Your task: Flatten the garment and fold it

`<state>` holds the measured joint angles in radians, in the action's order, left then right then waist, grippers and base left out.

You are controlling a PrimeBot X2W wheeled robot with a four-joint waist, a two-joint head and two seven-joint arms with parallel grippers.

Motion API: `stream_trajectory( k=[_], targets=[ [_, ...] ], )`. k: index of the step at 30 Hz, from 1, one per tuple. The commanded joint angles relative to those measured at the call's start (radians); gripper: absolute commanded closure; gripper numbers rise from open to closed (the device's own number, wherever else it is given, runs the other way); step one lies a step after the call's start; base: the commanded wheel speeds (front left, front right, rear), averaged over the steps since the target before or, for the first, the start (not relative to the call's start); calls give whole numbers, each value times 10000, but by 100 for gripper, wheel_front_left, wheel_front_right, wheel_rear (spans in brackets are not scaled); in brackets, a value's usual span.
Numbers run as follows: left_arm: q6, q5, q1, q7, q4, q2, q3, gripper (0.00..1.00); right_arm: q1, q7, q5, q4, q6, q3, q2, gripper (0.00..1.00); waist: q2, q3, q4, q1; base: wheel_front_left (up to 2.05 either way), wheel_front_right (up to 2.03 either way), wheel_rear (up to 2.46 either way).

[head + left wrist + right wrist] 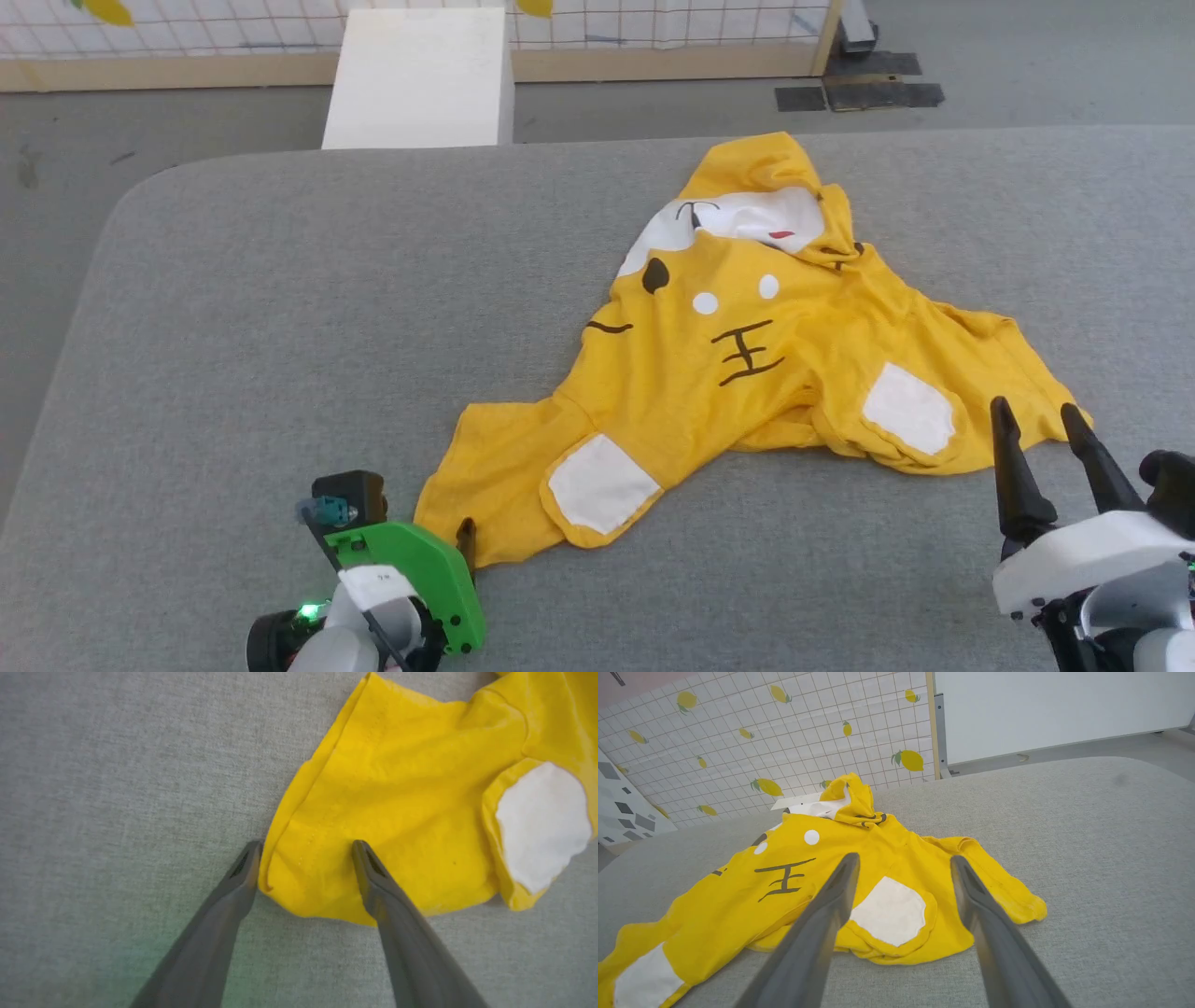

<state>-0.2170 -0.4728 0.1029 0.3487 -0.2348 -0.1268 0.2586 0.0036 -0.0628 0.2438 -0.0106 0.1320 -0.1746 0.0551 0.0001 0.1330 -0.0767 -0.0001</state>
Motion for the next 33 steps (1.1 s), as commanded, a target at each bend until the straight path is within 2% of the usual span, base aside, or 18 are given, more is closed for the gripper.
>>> stream_trajectory(
  k=[1, 4, 5, 7, 13, 17, 27, 33],
  targets=[
    [-102, -56, -274, 381, -178, -45, 60, 0, 155, -48, -67, -106, -13, 55, -40, 0, -1, -25, -138, 1, 0, 0, 0],
    [-176, -127, -469, 1114, -153, -141, 225, 0, 291, -59, -15, -86, -13, 134, -44, 0, -1, -32, -195, 1, 0, 0, 0],
    [-172, -156, -532, 1337, -132, -175, 284, 20, 323, -72, -23, -72, -13, 140, -45, 0, -1, -35, -203, 1, 0, 0, 0],
    [-130, -201, -632, 1660, -32, -251, 385, 100, 373, -104, -105, -57, -13, 156, -46, 0, -1, -35, -209, 1, 0, 0, 0],
    [-71, -118, -644, 1597, 366, -377, 487, 100, 209, -319, -509, 151, -13, -51, -47, 0, -1, 30, -141, 1, 0, 0, 0],
    [-80, -70, -522, 1343, 581, -433, 418, 100, -413, -868, -971, 637, -13, -516, -48, 0, -1, 172, -121, 1, 0, 0, 0],
    [-78, 95, -47, 740, 941, -532, 317, 100, -3119, -3458, -2343, 3436, -13, -2710, -8, 0, -1, 725, 192, 1, 0, 0, 0],
    [-17, 93, 161, 558, 938, -491, 363, 100, -4325, -4494, -3098, 4596, -13, -3465, 281, 0, -1, 1073, 338, 1, 0, 0, 0]
  ],
)
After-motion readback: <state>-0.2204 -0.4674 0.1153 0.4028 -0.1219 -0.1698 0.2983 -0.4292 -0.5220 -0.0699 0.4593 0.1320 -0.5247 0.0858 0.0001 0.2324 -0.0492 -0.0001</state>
